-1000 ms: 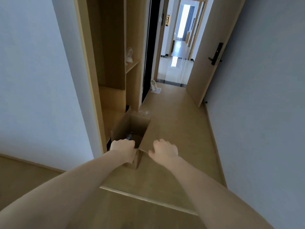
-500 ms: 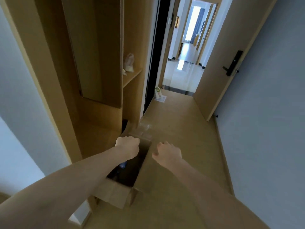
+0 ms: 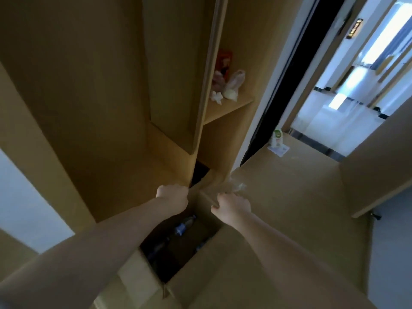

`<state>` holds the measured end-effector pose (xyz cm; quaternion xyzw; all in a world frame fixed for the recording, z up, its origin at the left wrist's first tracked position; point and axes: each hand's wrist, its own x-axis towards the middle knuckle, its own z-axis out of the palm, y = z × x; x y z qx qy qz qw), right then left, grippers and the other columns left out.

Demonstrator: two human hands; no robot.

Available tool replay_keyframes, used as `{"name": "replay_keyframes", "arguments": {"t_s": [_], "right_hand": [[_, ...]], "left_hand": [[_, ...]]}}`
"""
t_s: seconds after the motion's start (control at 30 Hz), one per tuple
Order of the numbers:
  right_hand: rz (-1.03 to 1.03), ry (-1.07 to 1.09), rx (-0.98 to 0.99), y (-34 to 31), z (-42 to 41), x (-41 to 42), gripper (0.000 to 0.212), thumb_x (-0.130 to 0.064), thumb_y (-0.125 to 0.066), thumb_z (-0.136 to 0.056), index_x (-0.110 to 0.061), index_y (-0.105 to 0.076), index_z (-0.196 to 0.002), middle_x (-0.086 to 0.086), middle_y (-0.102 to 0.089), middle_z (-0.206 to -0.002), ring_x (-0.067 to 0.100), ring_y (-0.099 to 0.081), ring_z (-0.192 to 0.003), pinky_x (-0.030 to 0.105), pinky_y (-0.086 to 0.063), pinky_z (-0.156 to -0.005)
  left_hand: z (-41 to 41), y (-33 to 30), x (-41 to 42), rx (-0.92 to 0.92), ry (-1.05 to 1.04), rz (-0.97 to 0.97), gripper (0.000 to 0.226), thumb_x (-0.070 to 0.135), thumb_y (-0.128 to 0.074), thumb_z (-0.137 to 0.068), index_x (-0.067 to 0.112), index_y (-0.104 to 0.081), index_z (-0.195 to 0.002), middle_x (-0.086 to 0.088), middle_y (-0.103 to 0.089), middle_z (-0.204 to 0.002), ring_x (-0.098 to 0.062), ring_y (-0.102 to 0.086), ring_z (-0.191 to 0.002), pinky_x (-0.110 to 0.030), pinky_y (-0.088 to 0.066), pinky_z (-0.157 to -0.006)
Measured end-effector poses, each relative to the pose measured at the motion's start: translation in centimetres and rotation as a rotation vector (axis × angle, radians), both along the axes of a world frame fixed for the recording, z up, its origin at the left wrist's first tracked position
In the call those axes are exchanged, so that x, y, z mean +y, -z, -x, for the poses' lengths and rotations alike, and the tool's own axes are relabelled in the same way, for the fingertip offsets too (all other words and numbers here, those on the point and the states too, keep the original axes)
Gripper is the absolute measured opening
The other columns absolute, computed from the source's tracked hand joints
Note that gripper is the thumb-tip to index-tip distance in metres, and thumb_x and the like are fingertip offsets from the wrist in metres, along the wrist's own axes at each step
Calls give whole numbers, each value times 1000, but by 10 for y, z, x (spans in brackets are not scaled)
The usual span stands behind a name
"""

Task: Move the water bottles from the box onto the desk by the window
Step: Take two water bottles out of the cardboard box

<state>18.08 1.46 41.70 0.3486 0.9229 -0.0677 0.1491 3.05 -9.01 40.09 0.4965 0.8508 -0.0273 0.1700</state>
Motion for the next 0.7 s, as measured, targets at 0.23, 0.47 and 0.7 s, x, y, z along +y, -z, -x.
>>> {"name": "replay_keyframes", "arguments": {"t_s": [0.23, 0.47, 0.7], "right_hand": [[39, -246, -49, 13, 58, 53, 28, -43, -45, -97, -18, -54, -106, 2, -56, -101, 22, -57, -94, 35, -48, -79], [84, -440, -105, 54, 113, 53, 30, -42, -44, -98, -15, -57, -104, 3, -57, -99, 21, -56, -91, 34, -48, -77], [173, -578, -273, 103, 136, 71, 37, -43, -40, -100, -15, -53, -120, 5, -55, -114, 24, -58, -99, 38, -50, -85]], "left_hand": [[24, 4, 8, -18, -305, 69, 24, 23, -38, -98, 14, -60, -104, 0, -60, -87, -18, -60, -80, -31, -46, -69], [58, 35, -3, 17, -446, 146, 22, 14, -42, -96, 14, -62, -106, 1, -57, -83, -17, -56, -76, -29, -41, -68], [51, 81, -2, -104, -608, 217, 30, 19, -36, -97, 17, -62, -110, -2, -66, -104, -19, -59, -85, -29, -37, -64]]}}
